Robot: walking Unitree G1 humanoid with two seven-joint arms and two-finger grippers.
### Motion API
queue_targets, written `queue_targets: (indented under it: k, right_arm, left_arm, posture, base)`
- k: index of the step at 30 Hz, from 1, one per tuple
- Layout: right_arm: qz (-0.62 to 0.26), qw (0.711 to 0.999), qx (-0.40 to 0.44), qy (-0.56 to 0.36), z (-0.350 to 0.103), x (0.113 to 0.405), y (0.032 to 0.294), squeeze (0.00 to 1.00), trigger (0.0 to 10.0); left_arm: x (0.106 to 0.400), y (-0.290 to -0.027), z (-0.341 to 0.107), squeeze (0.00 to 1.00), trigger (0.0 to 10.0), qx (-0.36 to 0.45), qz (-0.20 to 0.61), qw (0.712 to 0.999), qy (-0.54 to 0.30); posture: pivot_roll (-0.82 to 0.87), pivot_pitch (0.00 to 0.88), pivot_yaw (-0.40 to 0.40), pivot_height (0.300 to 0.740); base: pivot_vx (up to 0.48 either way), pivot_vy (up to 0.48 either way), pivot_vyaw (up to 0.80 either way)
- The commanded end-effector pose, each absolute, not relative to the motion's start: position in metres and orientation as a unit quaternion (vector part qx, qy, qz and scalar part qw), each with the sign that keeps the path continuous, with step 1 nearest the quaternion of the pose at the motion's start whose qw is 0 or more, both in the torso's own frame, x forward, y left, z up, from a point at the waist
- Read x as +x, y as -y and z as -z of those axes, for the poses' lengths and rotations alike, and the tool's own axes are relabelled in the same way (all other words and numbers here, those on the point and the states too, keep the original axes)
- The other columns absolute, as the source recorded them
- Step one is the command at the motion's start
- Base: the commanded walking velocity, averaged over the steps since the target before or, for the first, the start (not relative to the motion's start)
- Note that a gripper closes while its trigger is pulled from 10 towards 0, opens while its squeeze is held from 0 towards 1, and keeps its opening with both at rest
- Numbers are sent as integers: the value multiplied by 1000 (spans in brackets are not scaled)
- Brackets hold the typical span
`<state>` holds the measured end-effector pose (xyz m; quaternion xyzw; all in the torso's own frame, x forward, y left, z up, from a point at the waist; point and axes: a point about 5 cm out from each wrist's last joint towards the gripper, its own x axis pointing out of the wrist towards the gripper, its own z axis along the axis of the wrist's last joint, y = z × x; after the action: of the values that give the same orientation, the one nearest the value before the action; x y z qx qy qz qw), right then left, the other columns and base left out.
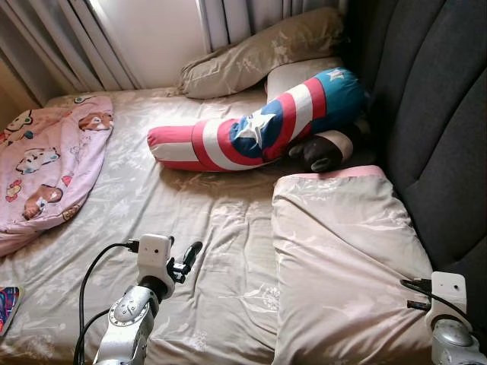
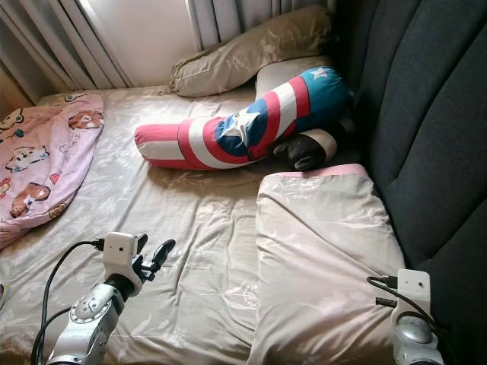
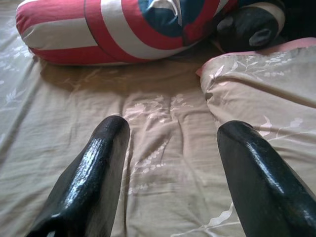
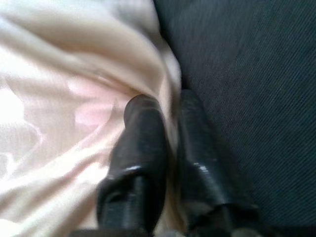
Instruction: Clean up the room
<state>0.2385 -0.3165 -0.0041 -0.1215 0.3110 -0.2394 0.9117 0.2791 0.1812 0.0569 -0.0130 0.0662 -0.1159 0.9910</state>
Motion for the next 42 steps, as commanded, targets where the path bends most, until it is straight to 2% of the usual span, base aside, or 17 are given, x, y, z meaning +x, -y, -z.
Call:
queue_targets:
  k: [1, 4, 5, 6, 7, 9, 10, 12, 13, 16, 18, 23, 26, 36, 42]
  right_arm:
    - [230, 922, -143, -278, -7, 253, 311, 1000, 10000]
    - [227, 927, -149, -260, -13, 260, 309, 980, 10000]
    - [225, 929, -147, -256, -14, 262, 308, 898, 10000]
    - [200, 932, -166, -251, -16, 267, 304, 353, 10000]
    - [185, 933, -179, -249, -16, 269, 301, 0, 10000]
    - [165, 942, -173, -237, -17, 272, 294, 0, 10000]
    - [131, 957, -132, -222, -15, 276, 279, 0, 10000]
    - [96, 969, -83, -212, -9, 276, 262, 0, 10000]
    - [96, 969, -83, -212, -9, 276, 262, 0, 10000]
    - [38, 966, -44, -253, 19, 257, 230, 0, 10000]
    - [36, 961, -43, -269, 26, 250, 226, 0, 10000]
    - [84, 949, 40, -300, 44, 231, 219, 0, 10000]
    - [93, 941, 77, -316, 50, 226, 215, 0, 10000]
    - [57, 938, 77, -333, 52, 231, 196, 0, 10000]
    - [59, 931, 75, -352, 58, 224, 191, 0, 10000]
  left_arm:
    - [281, -185, -56, 0, 10000, -10, 110, 992, -66]
    - [282, -183, -55, 0, 10000, -13, 112, 991, -66]
    - [282, -183, -55, 0, 10000, -14, 112, 991, -66]
    - [284, -181, -54, 0, 10000, -16, 112, 991, -67]
    - [284, -180, -54, 0, 10000, -17, 113, 991, -67]
    - [285, -179, -51, 0, 10000, -23, 111, 991, -72]
    - [285, -179, -44, 0, 10000, -38, 102, 990, -86]
    - [284, -180, -35, 0, 10000, -43, 91, 990, -103]
    - [284, -180, -35, 0, 10000, -43, 91, 990, -103]
    - [278, -185, -12, 0, 10000, -39, 51, 985, -161]
    - [277, -183, -8, 0, 10000, -59, 46, 983, -170]
    - [270, -175, 10, 0, 10000, -34, 72, 972, -222]
    - [268, -180, 18, 0, 10000, -49, 41, 966, -251]
    - [252, -182, 38, 0, 10000, -35, 30, 947, -318]
    - [248, -185, 42, 0, 10000, -42, 12, 943, -330]
  posture:
    - [48, 51, 71, 740]
    - [47, 53, 68, 740]
    - [47, 53, 68, 740]
    - [47, 56, 61, 740]
    - [47, 56, 61, 740]
    - [42, 54, 61, 740]
    - [36, 48, 53, 740]
    - [29, 42, 50, 740]
    - [29, 42, 50, 740]
    - [51, 29, 43, 740]
    - [51, 25, 46, 740]
    - [50, 7, 58, 740]
    - [39, 0, 62, 740]
    - [47, 0, 58, 740]
    - [56, 0, 58, 740]
  base:
    - [0, 0, 0]
    - [0, 0, 0]
    - [0, 0, 0]
    - [0, 0, 0]
    - [0, 0, 0]
    - [0, 0, 0]
    - [0, 0, 0]
    - [0, 0, 0]
    - [0, 0, 0]
    - [0, 0, 0]
    - [0, 0, 0]
    - [0, 0, 0]
    - [0, 0, 0]
    - [0, 0, 0]
    - [0, 211, 752]
